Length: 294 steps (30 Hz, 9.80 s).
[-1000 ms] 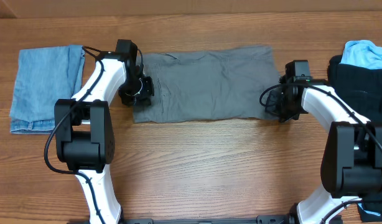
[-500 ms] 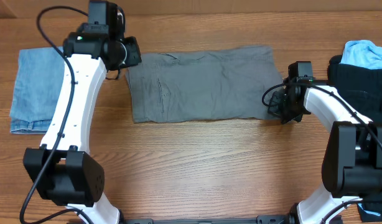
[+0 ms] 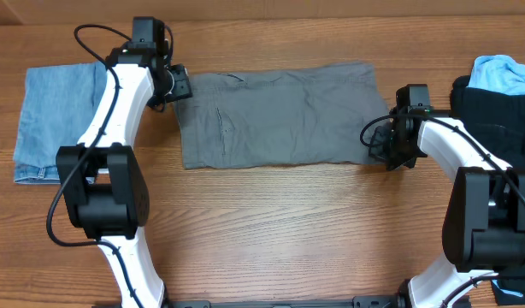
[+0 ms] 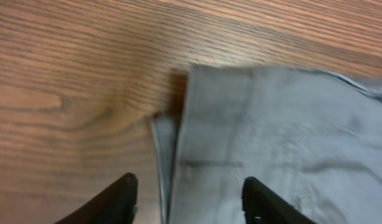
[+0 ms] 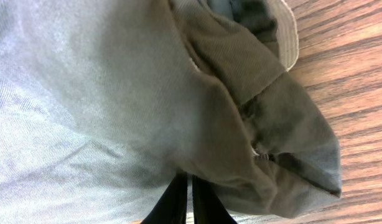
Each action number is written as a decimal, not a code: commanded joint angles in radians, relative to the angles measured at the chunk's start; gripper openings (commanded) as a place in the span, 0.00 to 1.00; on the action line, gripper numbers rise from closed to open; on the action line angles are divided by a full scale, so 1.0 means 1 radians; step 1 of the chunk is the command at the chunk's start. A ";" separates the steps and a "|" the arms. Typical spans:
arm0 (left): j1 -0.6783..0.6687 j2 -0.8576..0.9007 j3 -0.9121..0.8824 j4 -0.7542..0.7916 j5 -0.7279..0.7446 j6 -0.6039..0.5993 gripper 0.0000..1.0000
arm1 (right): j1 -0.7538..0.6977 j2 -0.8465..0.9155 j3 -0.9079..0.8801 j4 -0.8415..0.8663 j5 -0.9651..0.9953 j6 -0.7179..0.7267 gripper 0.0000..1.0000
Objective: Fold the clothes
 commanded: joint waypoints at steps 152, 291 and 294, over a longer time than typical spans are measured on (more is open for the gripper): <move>-0.061 0.056 -0.193 -0.146 0.095 -0.026 0.07 | -0.051 0.009 -0.119 0.536 0.129 -0.048 0.10; -0.010 0.060 0.530 -0.537 -0.012 0.077 0.04 | 0.474 0.272 0.654 -0.118 -0.347 -0.279 0.04; -0.019 0.060 0.530 -0.536 0.000 0.061 0.04 | 0.495 0.284 0.654 -0.085 -0.346 -0.257 0.04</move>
